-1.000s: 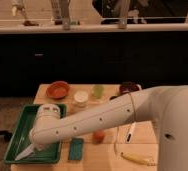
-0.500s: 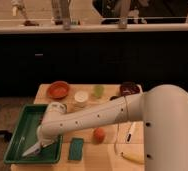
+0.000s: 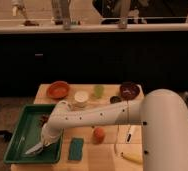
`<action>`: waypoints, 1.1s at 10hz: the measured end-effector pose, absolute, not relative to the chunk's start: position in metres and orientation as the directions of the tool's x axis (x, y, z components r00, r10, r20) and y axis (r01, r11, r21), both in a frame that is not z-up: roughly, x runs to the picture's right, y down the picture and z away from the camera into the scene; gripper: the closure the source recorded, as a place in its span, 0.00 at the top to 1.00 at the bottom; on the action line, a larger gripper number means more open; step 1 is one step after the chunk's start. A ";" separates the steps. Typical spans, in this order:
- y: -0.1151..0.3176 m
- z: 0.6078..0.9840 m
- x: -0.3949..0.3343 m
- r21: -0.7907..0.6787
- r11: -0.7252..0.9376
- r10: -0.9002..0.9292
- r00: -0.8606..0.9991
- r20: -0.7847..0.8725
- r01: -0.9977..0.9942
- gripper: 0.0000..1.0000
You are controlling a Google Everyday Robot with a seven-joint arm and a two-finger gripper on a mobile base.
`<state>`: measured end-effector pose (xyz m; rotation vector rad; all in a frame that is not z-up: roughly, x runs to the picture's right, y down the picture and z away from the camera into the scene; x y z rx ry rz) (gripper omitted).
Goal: Wipe tray with towel
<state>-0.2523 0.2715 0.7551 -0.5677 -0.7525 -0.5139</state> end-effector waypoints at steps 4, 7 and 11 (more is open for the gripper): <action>0.271 0.759 -0.248 -0.303 0.735 -0.220 0.636 0.740 0.607 0.00; 0.271 0.759 -0.249 -0.304 0.734 -0.220 0.635 0.740 0.608 0.00; 0.265 0.768 -0.248 -0.301 0.739 -0.220 0.638 0.738 0.603 0.00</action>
